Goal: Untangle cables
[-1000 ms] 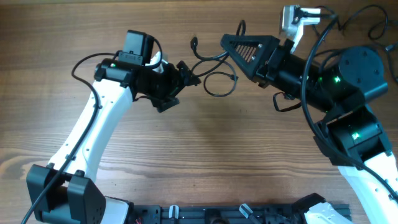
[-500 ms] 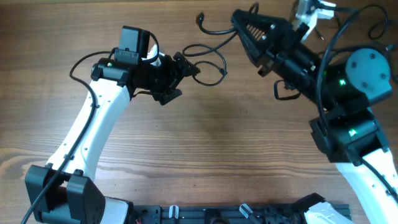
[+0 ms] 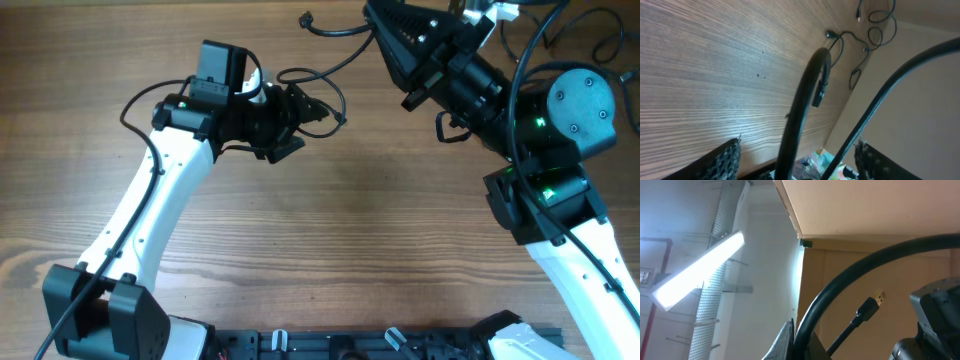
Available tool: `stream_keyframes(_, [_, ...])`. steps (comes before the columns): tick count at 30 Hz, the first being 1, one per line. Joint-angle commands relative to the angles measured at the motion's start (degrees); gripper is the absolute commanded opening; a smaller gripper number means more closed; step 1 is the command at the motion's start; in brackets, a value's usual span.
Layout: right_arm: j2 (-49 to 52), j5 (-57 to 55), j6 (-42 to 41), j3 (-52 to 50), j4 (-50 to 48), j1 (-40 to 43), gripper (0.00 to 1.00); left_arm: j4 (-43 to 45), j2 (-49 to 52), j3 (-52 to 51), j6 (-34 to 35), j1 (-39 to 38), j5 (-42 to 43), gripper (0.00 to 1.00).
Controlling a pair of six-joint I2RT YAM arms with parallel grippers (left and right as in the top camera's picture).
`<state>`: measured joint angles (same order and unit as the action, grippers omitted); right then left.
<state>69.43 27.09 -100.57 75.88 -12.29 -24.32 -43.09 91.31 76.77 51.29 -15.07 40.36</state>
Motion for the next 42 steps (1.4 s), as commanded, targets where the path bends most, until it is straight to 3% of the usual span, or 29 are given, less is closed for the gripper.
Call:
stream_keyframes(1, [-0.4,1.5,-0.3,0.6,-0.5,-0.2,0.04,0.0,0.4,0.0,0.6,-0.5,-2.1,0.49])
stream_keyframes(2, [-0.4,1.5,0.1,0.6,-0.5,-0.2,0.04,-0.2,0.4,0.0,0.6,-0.5,-3.0,0.34])
stream_keyframes(4, [-0.4,1.9,0.1,0.6,-0.5,-0.2,0.04,-0.7,0.4,0.0,0.6,-0.5,-4.9,0.15])
stream_keyframes(7, [-0.4,1.9,1.6,0.6,-0.5,-0.2,0.04,-2.4,0.4,0.0,0.6,-0.5,-10.0,0.04])
stream_keyframes(11, [-0.4,2.0,6.1,0.6,-0.4,-0.1,0.04,-4.0,0.4,0.0,0.2,-0.4,-16.7,0.04])
stream_keyframes(14, [-0.4,0.4,24.3,0.6,9.3,1.4,0.04,-7.9,0.4,0.0,0.2,-0.4,-29.9,0.04])
stream_keyframes(16, [-0.4,-4.0,33.0,0.6,18.8,2.4,0.04,-9.5,0.4,0.0,0.2,-0.4,-33.6,0.04])
stream_keyframes(17, [-0.3,-12.3,39.5,0.6,30.6,3.1,0.04,-10.6,0.4,0.0,0.2,-0.4,-35.8,0.04])
stream_keyframes(19, [-0.2,-27.3,45.0,0.6,45.1,3.1,0.04,-12.3,0.4,0.0,0.2,-0.4,-40.4,0.04])
stream_keyframes(23, [-0.1,-53.8,46.9,0.6,60.5,3.1,0.04,-15.4,0.4,0.0,0.2,-0.4,-51.0,0.04])
stream_keyframes(25, [-0.1,-57.0,50.0,0.6,61.7,3.1,0.04,-16.0,0.4,0.0,0.2,-0.4,-52.4,0.04])
stream_keyframes(28, [0.8,-62.4,61.1,0.6,62.2,3.7,0.04,-17.7,0.4,0.0,0.2,-0.4,-56.4,0.04])
stream_keyframes(31, [2.4,-60.2,64.6,0.6,63.1,7.1,0.04,-19.0,0.4,0.0,0.2,-0.4,-60.5,0.04])
stream_keyframes(42, [5.5,-56.2,62.8,0.5,66.4,14.3,0.04,-21.1,0.4,0.0,0.6,-0.4,-67.7,0.04])
